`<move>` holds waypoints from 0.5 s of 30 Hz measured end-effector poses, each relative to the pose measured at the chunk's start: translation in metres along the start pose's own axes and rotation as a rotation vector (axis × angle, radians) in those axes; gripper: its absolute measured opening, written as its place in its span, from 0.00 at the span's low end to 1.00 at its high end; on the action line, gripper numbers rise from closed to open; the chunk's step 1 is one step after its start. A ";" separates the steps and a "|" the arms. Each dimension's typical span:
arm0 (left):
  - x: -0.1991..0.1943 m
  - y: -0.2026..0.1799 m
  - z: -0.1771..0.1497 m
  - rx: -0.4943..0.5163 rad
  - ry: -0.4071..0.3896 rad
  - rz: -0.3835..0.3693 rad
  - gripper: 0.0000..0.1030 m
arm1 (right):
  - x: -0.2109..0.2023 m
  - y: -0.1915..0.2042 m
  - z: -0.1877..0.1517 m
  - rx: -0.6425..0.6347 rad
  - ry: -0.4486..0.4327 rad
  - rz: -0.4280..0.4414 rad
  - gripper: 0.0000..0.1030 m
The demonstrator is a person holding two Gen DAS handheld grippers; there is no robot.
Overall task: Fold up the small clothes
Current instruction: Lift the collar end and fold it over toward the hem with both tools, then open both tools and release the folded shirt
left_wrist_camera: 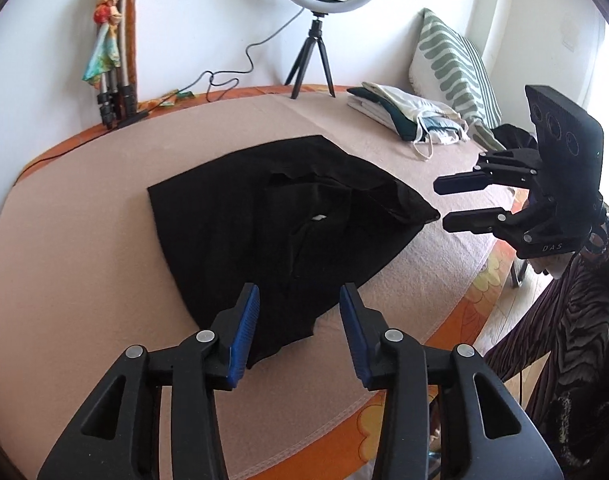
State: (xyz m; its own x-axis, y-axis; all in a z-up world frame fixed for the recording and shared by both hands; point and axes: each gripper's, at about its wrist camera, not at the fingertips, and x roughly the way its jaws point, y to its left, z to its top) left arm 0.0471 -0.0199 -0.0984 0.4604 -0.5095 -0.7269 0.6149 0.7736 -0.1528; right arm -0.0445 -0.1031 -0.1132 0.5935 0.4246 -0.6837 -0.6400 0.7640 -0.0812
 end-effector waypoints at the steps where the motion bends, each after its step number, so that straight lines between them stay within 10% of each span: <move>1: 0.008 -0.003 -0.001 -0.002 0.017 -0.008 0.39 | 0.005 0.004 -0.001 -0.018 0.011 -0.005 0.42; 8: 0.041 -0.011 -0.001 0.058 0.115 0.061 0.39 | 0.032 0.016 -0.008 -0.129 0.076 -0.094 0.42; 11: 0.041 -0.005 -0.001 0.046 0.121 0.065 0.37 | 0.033 0.011 -0.010 -0.125 0.084 -0.101 0.13; 15: 0.037 0.004 -0.003 0.030 0.111 0.054 0.10 | 0.023 0.004 -0.008 -0.110 0.057 -0.115 0.06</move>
State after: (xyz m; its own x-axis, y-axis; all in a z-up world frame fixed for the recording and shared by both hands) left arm 0.0646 -0.0341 -0.1281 0.4208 -0.4215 -0.8033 0.6107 0.7864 -0.0928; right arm -0.0375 -0.0944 -0.1350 0.6393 0.3066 -0.7052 -0.6206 0.7472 -0.2378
